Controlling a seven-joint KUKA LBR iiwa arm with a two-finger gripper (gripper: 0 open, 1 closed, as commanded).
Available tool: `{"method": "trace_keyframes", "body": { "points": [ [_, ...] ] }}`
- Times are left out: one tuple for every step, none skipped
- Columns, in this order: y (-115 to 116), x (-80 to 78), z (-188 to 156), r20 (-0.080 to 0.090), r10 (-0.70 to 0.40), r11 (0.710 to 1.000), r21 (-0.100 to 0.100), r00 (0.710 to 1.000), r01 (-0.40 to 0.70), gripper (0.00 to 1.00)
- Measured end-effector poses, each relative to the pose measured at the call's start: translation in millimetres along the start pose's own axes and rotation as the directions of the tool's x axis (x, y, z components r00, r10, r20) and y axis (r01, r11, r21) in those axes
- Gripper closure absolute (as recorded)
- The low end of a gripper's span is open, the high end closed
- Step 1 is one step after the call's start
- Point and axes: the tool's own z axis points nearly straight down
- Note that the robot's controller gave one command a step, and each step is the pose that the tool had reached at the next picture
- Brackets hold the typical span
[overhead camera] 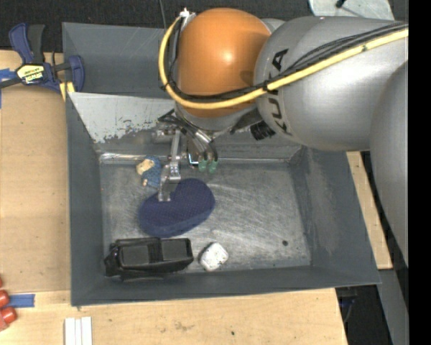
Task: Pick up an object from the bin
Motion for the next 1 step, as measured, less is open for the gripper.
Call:
{"method": "trace_keyframes", "body": {
  "points": [
    [-48.7,47.2,87.1,-0.001,-0.056,0.998,0.003,0.998,0.056,0.0]
  ]
}}
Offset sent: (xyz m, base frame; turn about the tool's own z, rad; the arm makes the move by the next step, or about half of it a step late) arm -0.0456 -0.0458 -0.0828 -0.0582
